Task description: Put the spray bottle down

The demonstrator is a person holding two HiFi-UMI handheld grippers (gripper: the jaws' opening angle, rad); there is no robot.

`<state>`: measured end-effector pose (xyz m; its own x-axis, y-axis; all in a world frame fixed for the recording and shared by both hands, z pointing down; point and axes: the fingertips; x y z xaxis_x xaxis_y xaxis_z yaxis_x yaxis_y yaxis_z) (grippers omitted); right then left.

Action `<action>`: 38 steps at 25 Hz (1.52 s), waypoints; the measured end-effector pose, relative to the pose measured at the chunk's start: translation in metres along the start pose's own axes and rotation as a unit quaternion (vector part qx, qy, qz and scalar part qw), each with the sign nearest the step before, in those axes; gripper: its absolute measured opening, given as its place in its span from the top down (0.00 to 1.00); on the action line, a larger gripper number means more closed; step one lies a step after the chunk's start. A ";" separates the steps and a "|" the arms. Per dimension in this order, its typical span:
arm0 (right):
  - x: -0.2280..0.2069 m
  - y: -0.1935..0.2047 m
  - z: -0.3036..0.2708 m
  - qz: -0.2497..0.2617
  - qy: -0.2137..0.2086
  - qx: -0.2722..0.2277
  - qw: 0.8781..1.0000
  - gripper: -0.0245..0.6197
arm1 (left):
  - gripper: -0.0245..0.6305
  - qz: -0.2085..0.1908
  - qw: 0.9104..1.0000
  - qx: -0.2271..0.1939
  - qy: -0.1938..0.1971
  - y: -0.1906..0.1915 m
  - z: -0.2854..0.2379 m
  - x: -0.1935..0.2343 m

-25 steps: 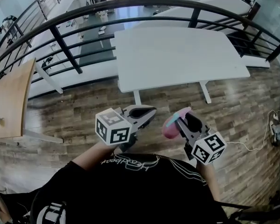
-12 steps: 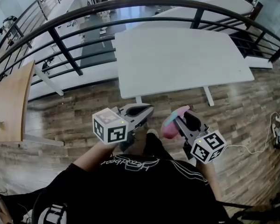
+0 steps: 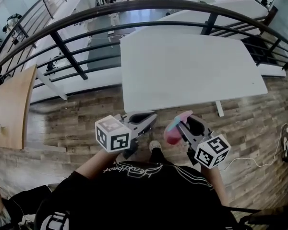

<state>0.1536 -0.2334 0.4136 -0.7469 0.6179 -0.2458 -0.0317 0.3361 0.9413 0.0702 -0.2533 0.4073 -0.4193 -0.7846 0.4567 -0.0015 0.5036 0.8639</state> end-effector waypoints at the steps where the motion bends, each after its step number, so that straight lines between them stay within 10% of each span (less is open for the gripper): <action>1: -0.005 -0.001 -0.008 0.001 -0.002 0.002 1.000 0.75 | 0.96 0.001 1.000 -0.003 -0.001 -0.004 -0.003 0.009; 20: -0.148 -0.024 -0.122 -0.012 -0.041 0.041 0.998 0.75 | 0.96 0.053 0.998 0.006 -0.036 -0.036 -0.099 0.135; 38: -0.207 -0.061 -0.191 0.098 -0.016 0.001 0.995 0.75 | 0.96 0.040 0.997 -0.014 -0.058 -0.064 -0.116 0.183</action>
<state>0.1831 -0.5171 0.4510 -0.7171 0.6940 -0.0647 0.1135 0.2079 0.9715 0.0989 -0.4714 0.4601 -0.5189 -0.6941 0.4990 0.0613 0.5520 0.8316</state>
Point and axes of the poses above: the fingertips, and each gripper's own axes: z backward along the fingers, x to its left, y out of its underside, and after that the axes turned 5 degrees about -y, right-handed
